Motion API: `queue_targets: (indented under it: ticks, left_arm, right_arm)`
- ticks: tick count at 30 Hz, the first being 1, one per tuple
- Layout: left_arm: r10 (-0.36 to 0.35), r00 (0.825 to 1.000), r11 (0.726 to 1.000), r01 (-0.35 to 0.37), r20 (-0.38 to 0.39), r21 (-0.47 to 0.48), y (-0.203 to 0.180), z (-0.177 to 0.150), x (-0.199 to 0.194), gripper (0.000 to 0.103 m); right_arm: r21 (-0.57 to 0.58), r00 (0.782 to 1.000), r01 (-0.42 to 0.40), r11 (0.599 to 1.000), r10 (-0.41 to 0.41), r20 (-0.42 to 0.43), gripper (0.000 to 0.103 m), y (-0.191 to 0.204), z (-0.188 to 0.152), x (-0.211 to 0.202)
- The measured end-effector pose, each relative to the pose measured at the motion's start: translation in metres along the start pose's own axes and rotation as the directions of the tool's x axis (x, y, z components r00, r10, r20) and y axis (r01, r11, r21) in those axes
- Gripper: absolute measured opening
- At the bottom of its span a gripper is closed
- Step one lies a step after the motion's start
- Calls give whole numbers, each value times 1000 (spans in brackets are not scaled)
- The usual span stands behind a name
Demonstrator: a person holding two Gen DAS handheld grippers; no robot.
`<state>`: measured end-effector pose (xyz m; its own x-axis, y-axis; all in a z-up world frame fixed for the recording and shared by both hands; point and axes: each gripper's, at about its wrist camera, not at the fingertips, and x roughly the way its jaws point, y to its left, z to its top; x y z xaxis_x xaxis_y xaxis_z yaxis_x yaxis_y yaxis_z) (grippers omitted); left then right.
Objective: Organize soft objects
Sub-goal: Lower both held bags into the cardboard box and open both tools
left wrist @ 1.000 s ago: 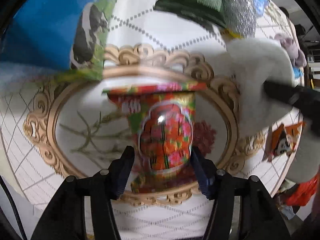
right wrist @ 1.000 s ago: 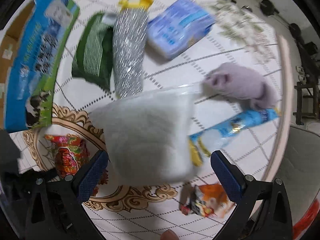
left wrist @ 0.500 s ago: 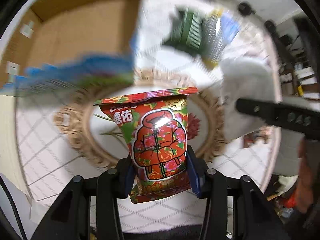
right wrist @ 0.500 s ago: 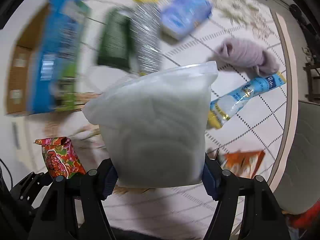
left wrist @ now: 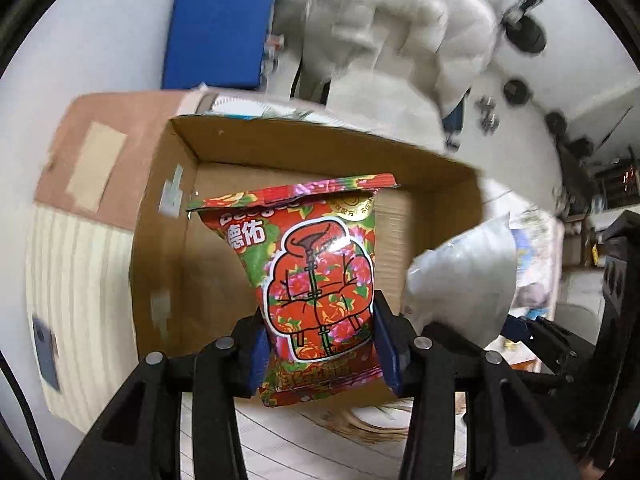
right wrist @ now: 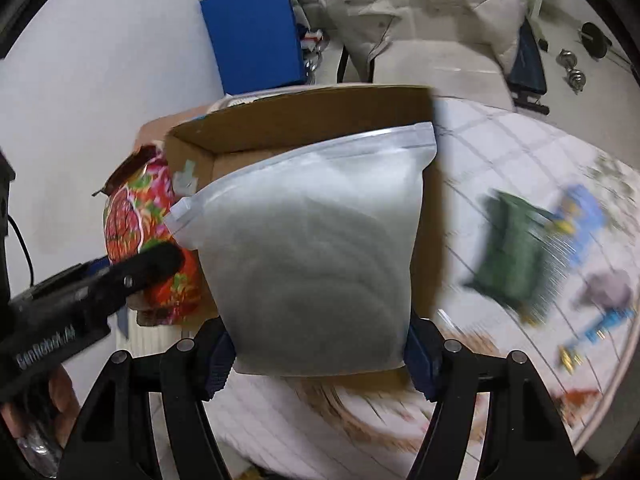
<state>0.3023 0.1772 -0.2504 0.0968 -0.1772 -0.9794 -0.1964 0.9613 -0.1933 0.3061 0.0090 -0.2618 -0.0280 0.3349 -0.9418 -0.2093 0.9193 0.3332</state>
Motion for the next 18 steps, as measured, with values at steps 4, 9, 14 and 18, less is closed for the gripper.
queue_targets:
  ticks: [4,9,14,18]
  left_arm:
    - [-26,991,1000,26,-133,-4,36,46,56,42]
    - [-38,974,996,54,-224,69,40,64,98,42]
    - [-14,965,990,49,-262,129,31,67,120,42]
    - [15,964,988,26,-266,151,28,63,126,43]
  right_arm:
    - [16,997,61,998,-60,-49,73,21,38,67]
    - [9,989,115,993,-113,-97,73,25,55,113]
    - [19,981,156,988,-152,-118,74,24,60,135]
    - [21,975,183,983,-178,-133,77,21,63,146]
